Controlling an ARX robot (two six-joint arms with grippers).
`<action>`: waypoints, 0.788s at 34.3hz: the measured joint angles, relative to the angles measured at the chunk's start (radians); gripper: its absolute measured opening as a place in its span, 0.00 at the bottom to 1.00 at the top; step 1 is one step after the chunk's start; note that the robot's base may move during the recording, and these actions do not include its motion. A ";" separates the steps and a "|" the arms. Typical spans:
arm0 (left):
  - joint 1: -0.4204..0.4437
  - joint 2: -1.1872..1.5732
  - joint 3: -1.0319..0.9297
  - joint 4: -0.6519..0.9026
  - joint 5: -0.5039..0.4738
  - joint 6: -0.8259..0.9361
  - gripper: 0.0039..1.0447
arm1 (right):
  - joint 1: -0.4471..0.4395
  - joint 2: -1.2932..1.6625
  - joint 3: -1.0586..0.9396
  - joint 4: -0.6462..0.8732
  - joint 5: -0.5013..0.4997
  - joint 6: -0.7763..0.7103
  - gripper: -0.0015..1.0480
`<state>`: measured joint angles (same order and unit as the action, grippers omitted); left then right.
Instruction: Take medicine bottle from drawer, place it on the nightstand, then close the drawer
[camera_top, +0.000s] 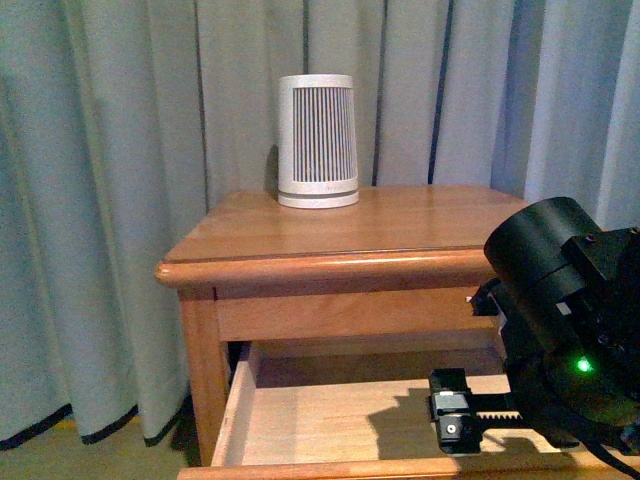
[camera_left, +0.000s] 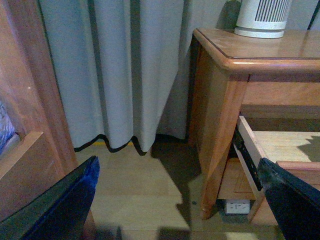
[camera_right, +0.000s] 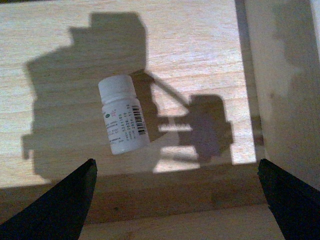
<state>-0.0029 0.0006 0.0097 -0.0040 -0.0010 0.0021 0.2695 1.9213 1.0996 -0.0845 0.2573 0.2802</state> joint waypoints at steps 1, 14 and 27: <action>0.000 0.000 0.000 0.000 0.000 0.000 0.94 | 0.000 0.000 0.006 -0.014 0.003 0.009 0.93; 0.000 0.000 0.000 0.000 0.000 0.000 0.94 | 0.027 0.088 0.183 -0.150 0.016 0.095 0.93; 0.000 0.000 0.000 0.000 0.000 0.000 0.94 | 0.046 0.226 0.300 -0.179 0.039 0.098 0.93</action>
<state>-0.0029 0.0006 0.0097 -0.0040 -0.0010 0.0021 0.3153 2.1475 1.3994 -0.2630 0.2958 0.3779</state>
